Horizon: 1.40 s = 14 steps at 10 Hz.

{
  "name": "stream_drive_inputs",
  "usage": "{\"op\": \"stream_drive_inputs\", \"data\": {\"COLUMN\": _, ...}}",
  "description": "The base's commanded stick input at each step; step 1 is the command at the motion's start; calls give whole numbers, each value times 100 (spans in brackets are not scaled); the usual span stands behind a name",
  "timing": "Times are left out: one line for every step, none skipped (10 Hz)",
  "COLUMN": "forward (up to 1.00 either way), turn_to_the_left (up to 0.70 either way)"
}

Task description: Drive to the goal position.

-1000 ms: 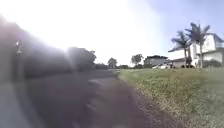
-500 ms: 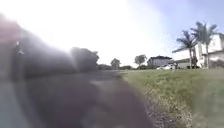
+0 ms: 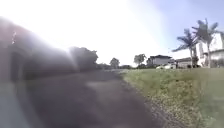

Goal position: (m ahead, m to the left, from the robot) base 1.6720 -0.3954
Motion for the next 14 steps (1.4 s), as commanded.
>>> {"op": "stream_drive_inputs", "data": {"forward": 100, "turn_to_the_left": 0}}
{"op": "stream_drive_inputs", "data": {"forward": 100, "turn_to_the_left": 0}}
{"op": "stream_drive_inputs", "data": {"forward": 100, "turn_to_the_left": 0}}
{"op": "stream_drive_inputs", "data": {"forward": 100, "turn_to_the_left": 5}}
{"op": "stream_drive_inputs", "data": {"forward": 100, "turn_to_the_left": 10}}
{"op": "stream_drive_inputs", "data": {"forward": 100, "turn_to_the_left": 15}}
{"op": "stream_drive_inputs", "data": {"forward": 100, "turn_to_the_left": 20}}
{"op": "stream_drive_inputs", "data": {"forward": 100, "turn_to_the_left": 25}}
{"op": "stream_drive_inputs", "data": {"forward": 100, "turn_to_the_left": 27}}
{"op": "stream_drive_inputs", "data": {"forward": 100, "turn_to_the_left": 27}}
{"op": "stream_drive_inputs", "data": {"forward": 100, "turn_to_the_left": 27}}
{"op": "stream_drive_inputs", "data": {"forward": 100, "turn_to_the_left": 27}}
{"op": "stream_drive_inputs", "data": {"forward": 100, "turn_to_the_left": 27}}
{"op": "stream_drive_inputs", "data": {"forward": 100, "turn_to_the_left": 27}}
